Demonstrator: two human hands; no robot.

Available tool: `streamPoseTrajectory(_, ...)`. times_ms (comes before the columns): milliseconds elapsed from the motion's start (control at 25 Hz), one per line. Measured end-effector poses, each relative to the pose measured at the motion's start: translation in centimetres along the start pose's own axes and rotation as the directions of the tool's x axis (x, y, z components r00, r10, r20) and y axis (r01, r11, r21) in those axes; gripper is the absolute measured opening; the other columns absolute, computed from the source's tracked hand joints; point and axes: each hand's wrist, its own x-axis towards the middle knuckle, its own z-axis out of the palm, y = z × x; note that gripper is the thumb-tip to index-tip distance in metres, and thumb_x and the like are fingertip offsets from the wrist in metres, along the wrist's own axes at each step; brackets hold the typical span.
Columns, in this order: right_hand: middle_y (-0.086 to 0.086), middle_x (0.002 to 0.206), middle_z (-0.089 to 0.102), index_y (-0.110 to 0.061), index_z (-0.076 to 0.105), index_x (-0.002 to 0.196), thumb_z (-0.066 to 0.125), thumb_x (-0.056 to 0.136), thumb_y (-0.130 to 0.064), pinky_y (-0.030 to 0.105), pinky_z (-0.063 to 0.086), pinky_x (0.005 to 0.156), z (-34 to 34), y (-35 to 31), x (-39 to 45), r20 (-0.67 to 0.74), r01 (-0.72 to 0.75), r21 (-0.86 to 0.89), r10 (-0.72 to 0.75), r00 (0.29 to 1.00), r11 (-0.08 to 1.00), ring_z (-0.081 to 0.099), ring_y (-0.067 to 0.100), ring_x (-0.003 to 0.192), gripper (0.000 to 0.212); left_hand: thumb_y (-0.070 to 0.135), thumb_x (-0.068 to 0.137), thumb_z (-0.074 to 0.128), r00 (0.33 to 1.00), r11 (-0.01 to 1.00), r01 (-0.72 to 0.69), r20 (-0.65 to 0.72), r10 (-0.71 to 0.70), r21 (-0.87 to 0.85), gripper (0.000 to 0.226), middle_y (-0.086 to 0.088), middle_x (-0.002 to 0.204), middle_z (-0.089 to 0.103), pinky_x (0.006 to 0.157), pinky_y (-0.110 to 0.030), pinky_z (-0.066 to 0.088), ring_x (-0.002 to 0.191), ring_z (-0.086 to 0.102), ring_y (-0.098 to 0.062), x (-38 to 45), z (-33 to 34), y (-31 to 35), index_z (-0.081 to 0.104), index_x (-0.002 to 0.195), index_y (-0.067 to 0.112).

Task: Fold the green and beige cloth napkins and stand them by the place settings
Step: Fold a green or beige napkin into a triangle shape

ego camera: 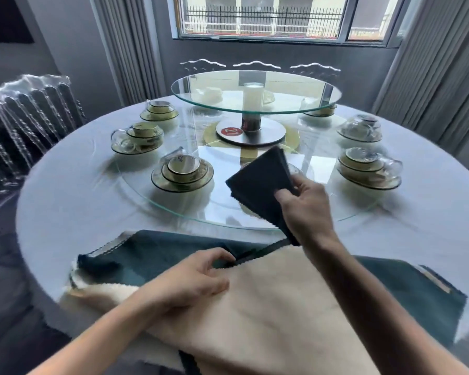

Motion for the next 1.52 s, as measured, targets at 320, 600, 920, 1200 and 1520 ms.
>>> streamPoseTrajectory(320, 0.018, 0.094, 0.067, -0.018, 0.056, 0.119, 0.049, 0.085, -0.015, 0.035, 0.033, 0.066, 9.3, 1.4, 1.2, -0.051, 0.058, -0.436, -0.089, 0.995, 0.898, 0.059, 0.037, 0.093, 0.034, 0.024, 0.081, 0.060, 0.932, 0.932, -0.144, -0.271, 0.241, 0.333, 0.036, 0.027, 0.103, 0.066, 0.085, -0.028, 0.050, 0.094, 0.062, 0.003, 0.7, 0.4, -0.6, 0.058, 0.113, 0.040)
streamPoseTrajectory(600, 0.012, 0.106, 0.068, -0.015, 0.056, 0.109, 0.038, 0.095, -0.055, 0.040, 0.043, 0.077, 8.4, 2.4, 0.4, 0.125, 0.031, -0.481, 0.034, 0.992, 0.876, 0.061, 0.034, 0.102, 0.046, 0.040, 0.082, 0.071, 0.822, 0.933, -0.084, -0.504, 0.264, 0.350, 0.032, 0.011, 0.087, 0.068, 0.078, -0.033, 0.051, 0.082, 0.065, -0.012, 4.4, -0.6, 0.7, 0.062, 0.112, 0.032)
streamPoseTrajectory(920, 0.011, 0.100, 0.069, -0.012, 0.066, 0.094, 0.048, 0.088, -0.033, 0.035, 0.039, 0.068, 6.8, 2.8, 0.1, 0.182, 0.127, -0.699, 0.002, 0.983, 0.704, 0.063, 0.033, 0.097, 0.028, 0.017, 0.082, 0.059, 0.719, 0.873, 0.032, -0.618, 0.319, 0.487, 0.015, -0.002, 0.080, 0.056, 0.067, -0.033, 0.038, 0.088, 0.060, -0.035, 8.6, -1.7, 3.0, 0.055, 0.096, 0.022)
streamPoseTrajectory(1200, 0.008, 0.103, 0.068, -0.019, 0.057, 0.086, 0.051, 0.088, -0.033, 0.033, 0.035, 0.067, 8.0, 2.3, -0.1, 0.237, 0.164, -0.758, 0.033, 0.971, 0.632, 0.064, 0.032, 0.099, 0.015, 0.021, 0.079, 0.061, 0.718, 0.794, 0.142, -0.613, 0.329, 0.591, 0.021, -0.008, 0.093, 0.065, 0.073, -0.035, 0.043, 0.093, 0.061, -0.034, 9.1, -4.9, 1.8, 0.060, 0.099, 0.017)
streamPoseTrajectory(1520, 0.008, 0.103, 0.068, -0.015, 0.061, 0.095, 0.049, 0.095, -0.038, 0.034, 0.035, 0.067, 8.1, 3.4, 0.5, 0.203, 0.169, -0.757, -0.019, 0.979, 0.631, 0.064, 0.033, 0.098, 0.026, 0.014, 0.086, 0.059, 0.653, 0.804, 0.139, -0.664, 0.365, 0.578, 0.027, -0.012, 0.100, 0.067, 0.080, -0.040, 0.047, 0.096, 0.061, -0.037, 9.1, -6.2, 0.6, 0.068, 0.111, 0.014)
